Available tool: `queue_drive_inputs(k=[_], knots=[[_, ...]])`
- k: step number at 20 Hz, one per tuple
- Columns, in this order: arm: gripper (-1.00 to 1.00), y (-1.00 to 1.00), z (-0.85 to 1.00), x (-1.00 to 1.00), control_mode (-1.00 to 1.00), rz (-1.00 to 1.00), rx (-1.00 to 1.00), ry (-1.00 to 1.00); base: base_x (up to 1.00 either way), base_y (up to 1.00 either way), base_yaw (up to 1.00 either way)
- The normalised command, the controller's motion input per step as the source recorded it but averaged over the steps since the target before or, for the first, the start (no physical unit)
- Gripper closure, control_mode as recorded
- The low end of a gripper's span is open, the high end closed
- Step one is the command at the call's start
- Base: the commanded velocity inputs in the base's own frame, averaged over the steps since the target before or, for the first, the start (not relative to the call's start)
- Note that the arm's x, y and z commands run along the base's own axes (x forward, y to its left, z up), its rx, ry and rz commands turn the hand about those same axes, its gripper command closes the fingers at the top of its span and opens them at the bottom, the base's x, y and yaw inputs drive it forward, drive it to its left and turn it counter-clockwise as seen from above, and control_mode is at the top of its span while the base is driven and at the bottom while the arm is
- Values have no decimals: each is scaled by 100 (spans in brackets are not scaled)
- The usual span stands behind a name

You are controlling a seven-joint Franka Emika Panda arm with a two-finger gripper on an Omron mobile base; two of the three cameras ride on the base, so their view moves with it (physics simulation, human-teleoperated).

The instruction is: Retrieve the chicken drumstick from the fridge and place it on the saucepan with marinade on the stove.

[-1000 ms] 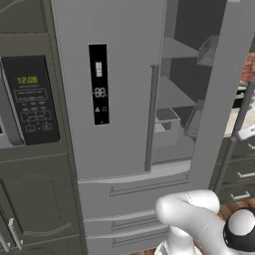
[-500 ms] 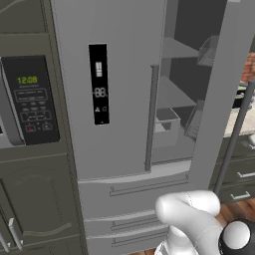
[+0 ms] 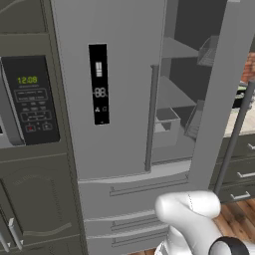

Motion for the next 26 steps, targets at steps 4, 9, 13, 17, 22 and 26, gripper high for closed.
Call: queue_drive_inputs(k=[4, 9, 13, 17, 22, 26], knots=[[-100, 45, 24, -53, -100, -23, -59, -3, 0, 0, 0], [-100, 83, 49, -18, -100, -11, -58, 2, 0, 0, 0], [-100, 100, 28, 36, -100, -9, -55, 38, 0, 0, 0], [-100, 92, -2, 64, -100, -13, -47, 33, 0, 0, 0], [-100, 61, -7, 91, -100, -14, -21, 2, 0, 0, 0], [-100, 39, -27, 91, -100, -11, -2, -5, 0, 0, 0]])
